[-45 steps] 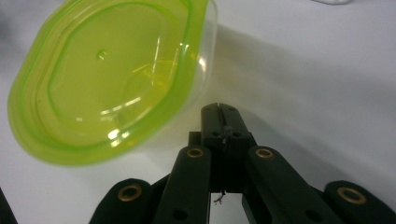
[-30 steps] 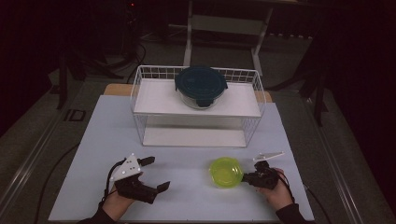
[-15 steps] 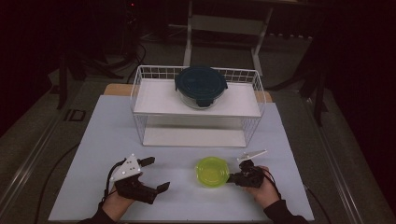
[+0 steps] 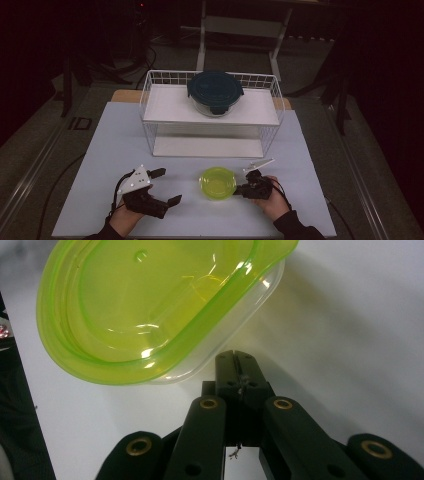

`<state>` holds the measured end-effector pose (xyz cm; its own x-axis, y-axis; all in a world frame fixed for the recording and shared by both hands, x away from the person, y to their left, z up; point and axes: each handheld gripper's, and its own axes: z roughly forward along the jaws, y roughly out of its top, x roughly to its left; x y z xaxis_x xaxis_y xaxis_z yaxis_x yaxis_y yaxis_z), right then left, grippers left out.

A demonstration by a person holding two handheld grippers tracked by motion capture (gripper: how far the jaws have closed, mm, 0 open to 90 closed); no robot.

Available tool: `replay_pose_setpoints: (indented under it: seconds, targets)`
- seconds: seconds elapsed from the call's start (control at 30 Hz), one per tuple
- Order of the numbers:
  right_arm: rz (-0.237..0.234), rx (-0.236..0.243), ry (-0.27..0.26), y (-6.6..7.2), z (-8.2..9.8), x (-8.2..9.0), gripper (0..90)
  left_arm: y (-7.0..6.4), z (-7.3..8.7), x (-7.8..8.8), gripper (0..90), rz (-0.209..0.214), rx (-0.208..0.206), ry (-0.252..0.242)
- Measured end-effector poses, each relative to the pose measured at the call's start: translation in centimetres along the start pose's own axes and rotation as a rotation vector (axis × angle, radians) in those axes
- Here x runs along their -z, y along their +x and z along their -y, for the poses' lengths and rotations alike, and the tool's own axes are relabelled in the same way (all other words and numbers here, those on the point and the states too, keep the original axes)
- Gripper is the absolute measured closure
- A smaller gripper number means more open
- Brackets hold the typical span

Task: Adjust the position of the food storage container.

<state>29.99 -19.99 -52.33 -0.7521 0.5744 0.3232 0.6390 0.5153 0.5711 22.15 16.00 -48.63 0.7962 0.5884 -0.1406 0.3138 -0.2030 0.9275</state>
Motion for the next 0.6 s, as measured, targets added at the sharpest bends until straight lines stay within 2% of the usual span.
replay_pose_setpoints:
  seconds: [0.6]
  targets:
    - [-0.018, 0.046, 0.015, 1.2, -1.5, -1.9, 90.0, 0.0, 0.1, 0.0, 0.0, 0.003, 0.001, -0.004]
